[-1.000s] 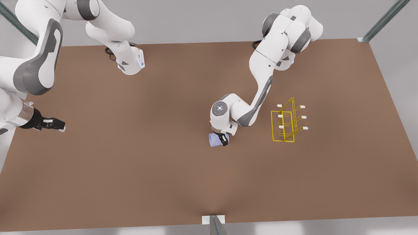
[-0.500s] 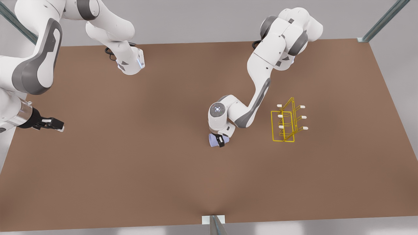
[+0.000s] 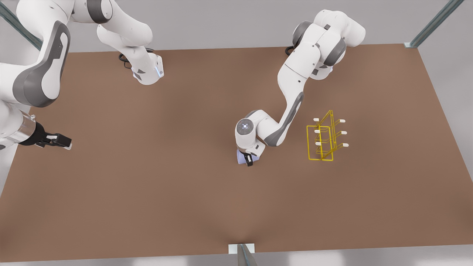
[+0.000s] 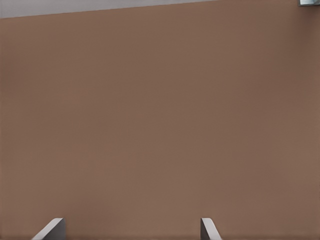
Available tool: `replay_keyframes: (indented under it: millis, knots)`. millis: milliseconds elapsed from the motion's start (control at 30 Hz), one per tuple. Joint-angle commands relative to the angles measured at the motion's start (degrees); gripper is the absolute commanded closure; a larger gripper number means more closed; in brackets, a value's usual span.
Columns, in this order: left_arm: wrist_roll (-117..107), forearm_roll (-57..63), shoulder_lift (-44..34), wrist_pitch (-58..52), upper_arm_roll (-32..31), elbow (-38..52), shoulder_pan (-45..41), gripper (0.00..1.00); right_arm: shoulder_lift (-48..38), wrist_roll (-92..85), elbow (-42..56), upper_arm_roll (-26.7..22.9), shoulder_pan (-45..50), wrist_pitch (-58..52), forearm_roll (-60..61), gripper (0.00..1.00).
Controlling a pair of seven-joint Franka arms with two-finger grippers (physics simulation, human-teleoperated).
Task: Place the cup on the cup holder
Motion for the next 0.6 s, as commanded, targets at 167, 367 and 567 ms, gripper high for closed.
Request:
replay_keyframes:
  millis: [167, 367, 567]
  knots:
    - [2.2, 0.1, 0.4, 0.2, 0.0, 0.1, 0.0, 0.23, 0.1, 0.3, 0.0, 0.1, 0.4, 0.3, -0.1, 0.00]
    - [2.6, 0.0, 0.7, 0.6, 0.0, 0.2, 0.0, 0.23, 0.1, 0.3, 0.0, 0.1, 0.6, 0.4, -0.1, 0.00]
    - [4.7, 0.3, -0.1, -3.5, 0.1, 3.0, 0.0, 0.23, 0.0, 0.3, 0.0, 0.1, 0.6, 0.3, -0.1, 0.00]
